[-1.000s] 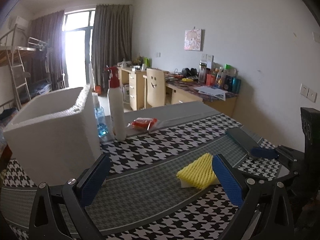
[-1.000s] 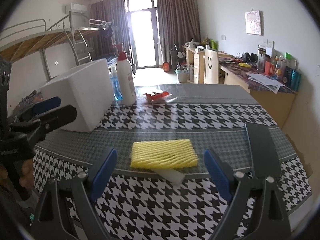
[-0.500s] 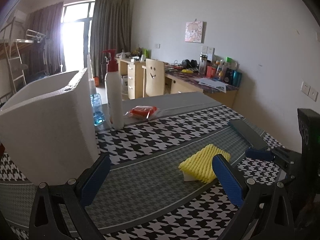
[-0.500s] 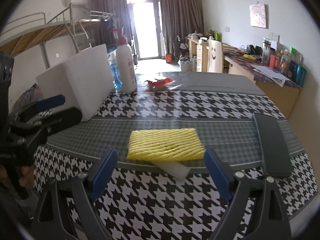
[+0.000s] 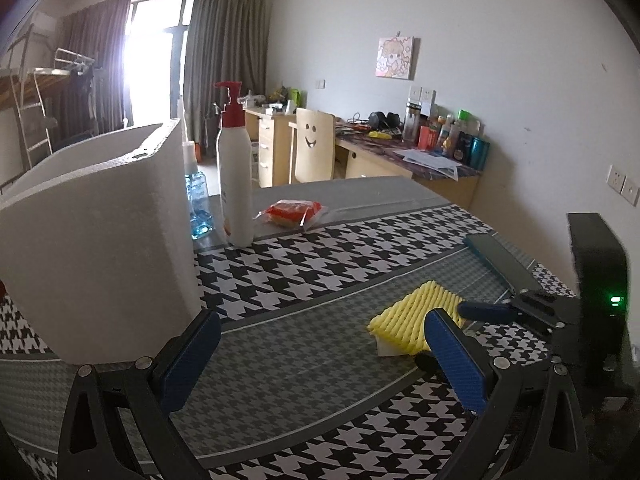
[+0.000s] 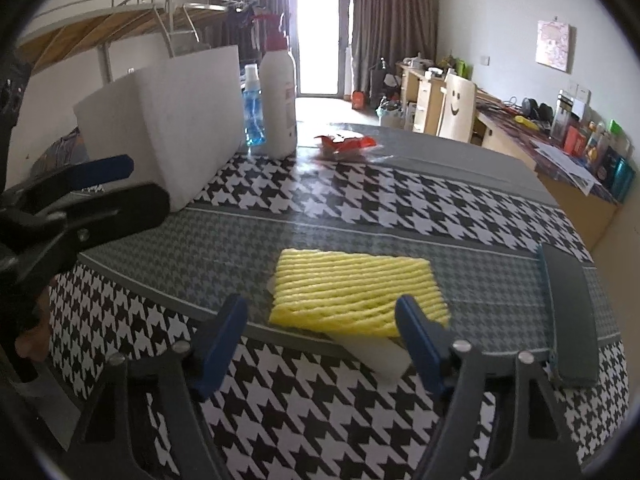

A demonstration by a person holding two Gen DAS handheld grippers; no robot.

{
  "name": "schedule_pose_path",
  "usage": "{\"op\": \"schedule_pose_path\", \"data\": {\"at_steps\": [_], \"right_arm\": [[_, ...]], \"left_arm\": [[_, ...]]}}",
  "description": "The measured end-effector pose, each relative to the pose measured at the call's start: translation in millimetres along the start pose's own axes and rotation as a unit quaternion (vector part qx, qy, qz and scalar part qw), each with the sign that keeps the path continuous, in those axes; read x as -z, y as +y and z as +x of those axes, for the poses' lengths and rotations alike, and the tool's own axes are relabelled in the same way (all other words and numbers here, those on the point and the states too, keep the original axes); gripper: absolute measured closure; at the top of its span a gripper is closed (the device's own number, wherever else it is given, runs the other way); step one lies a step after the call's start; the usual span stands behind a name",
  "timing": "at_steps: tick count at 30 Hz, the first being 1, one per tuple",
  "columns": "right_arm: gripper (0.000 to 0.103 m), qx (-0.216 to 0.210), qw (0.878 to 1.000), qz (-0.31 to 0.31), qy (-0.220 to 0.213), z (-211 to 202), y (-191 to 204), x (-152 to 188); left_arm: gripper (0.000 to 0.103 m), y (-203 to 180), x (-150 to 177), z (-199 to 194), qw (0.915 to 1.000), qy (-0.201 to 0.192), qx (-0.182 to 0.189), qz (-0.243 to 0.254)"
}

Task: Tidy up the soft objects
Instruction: 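Close the right tool on the yellow sponge and lift it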

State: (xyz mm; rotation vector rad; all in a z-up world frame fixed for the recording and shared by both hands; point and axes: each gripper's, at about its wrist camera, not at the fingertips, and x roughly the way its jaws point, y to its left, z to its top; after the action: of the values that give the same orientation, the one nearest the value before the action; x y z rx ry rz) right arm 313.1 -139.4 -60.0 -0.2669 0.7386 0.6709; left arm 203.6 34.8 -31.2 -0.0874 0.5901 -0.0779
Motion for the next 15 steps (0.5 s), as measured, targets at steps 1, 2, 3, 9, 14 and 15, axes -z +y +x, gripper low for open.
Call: {"op": "schedule_pose_path", "data": {"at_steps": [1,2,3,9,14,15], "right_arm": [[0.033,0.000,1.000,-0.001,0.005,3,0,0],[0.038,0.001,1.000,-0.003,0.014,8,-1,0],[0.040,0.001,1.000,-0.003,0.020,11,-2,0],[0.050,-0.017,0.999,0.004,0.031,14,-4,0],[0.068,-0.039,0.999,0.026,0.028,8,-14,-2],[0.070,-0.044,0.998,0.033,0.026,7,-17,-2]], "left_arm": [[0.001,0,0,1,1.0000,0.002,0.000,0.000],[0.001,0,1,1,1.0000,0.003,0.000,0.001],[0.001,0,1,2,1.0000,0.004,0.000,0.002],[0.001,-1,2,3,0.9999,0.010,0.001,0.003],[0.001,-6,3,5,0.9998,0.018,0.002,0.011],[0.001,-9,3,5,0.9997,0.020,0.002,0.013]]}}
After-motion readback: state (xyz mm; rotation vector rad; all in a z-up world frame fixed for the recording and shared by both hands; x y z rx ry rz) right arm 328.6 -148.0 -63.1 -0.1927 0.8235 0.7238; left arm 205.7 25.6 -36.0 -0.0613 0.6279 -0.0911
